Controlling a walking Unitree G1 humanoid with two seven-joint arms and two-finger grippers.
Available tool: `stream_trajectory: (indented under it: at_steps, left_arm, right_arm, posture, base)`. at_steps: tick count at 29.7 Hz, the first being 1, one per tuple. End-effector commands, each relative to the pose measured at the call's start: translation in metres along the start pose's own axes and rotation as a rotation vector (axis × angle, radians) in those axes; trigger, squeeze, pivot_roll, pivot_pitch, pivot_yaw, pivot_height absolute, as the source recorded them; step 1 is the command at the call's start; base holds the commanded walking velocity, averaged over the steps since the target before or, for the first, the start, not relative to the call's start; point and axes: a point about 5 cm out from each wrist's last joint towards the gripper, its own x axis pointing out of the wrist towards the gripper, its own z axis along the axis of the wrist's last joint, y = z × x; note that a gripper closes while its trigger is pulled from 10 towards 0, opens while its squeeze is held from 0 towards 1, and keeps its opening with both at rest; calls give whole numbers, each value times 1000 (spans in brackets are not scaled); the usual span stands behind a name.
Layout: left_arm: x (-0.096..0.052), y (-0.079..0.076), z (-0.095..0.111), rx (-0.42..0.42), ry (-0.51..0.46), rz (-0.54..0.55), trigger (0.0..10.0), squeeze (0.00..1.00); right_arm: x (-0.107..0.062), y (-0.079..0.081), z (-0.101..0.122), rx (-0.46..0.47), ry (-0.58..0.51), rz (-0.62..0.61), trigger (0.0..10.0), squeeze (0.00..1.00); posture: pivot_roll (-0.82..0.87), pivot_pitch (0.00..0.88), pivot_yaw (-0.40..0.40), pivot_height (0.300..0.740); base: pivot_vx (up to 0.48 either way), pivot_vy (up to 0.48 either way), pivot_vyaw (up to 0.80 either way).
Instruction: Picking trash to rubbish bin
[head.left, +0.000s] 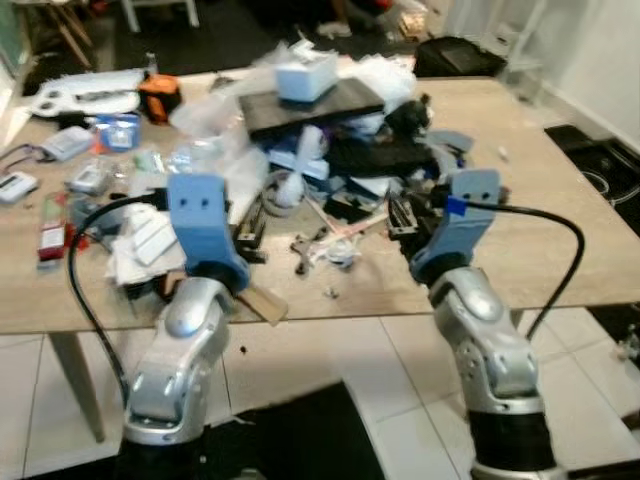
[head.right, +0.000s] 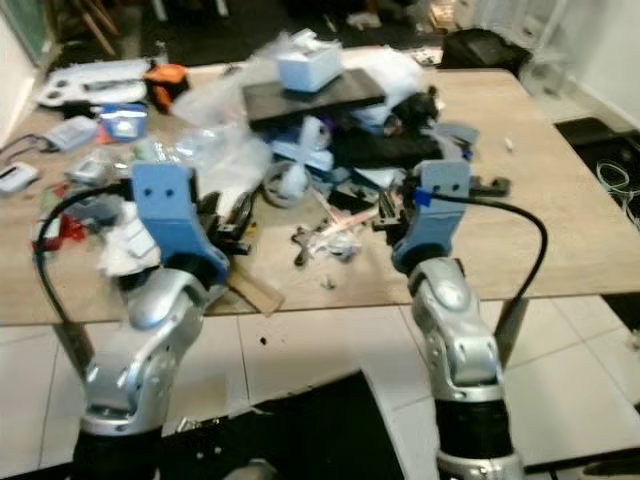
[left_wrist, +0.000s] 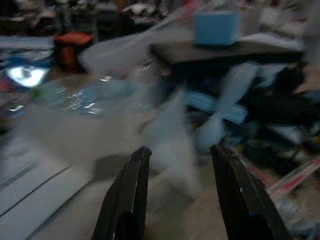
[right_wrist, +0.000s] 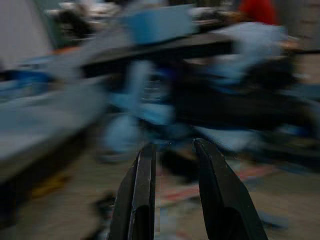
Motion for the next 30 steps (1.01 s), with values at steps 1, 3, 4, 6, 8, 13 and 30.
stream_trajectory:
  at_steps: [1,3,4,6,8,13,30]
  left_arm:
    - [-3,-2,-2,-1,18,-11,10000,0]
    - [-3,-2,-3,-3,26,-15,10000,0]
    - [-4,-2,-5,4,34,-23,10000,0]
    - [-4,-2,-5,4,34,-23,10000,0]
    - [-6,-5,-8,7,53,-42,10000,0]
    - [-8,-10,-13,19,89,-68,10000,0]
    - [-9,-13,-13,21,102,-100,10000,0]
  right_arm:
    - [-4,-2,-4,14,22,-3,10000,0]
    - [-4,-2,-4,13,25,-2,10000,0]
    - [-5,-2,-4,13,27,-2,10000,0]
    - [-5,-2,-4,13,27,-2,10000,0]
    - [-5,-3,-4,13,33,-5,10000,0]
    - [-7,-8,-6,45,44,-36,10000,0]
    - [-11,-8,-12,61,87,-59,10000,0]
  posture:
    - [35,146,5,740]
    - [32,150,5,740]
    - [32,150,5,740]
    - [32,150,5,740]
    - [30,155,1,740]
    - [28,166,0,740]
    - [31,179,3,740]
  base:
    - [0,0,800]
    - [0,0,800]
    - [0,0,800]
    - [0,0,800]
    - [0,0,800]
    - [0,0,640]
    - [0,0,-446]
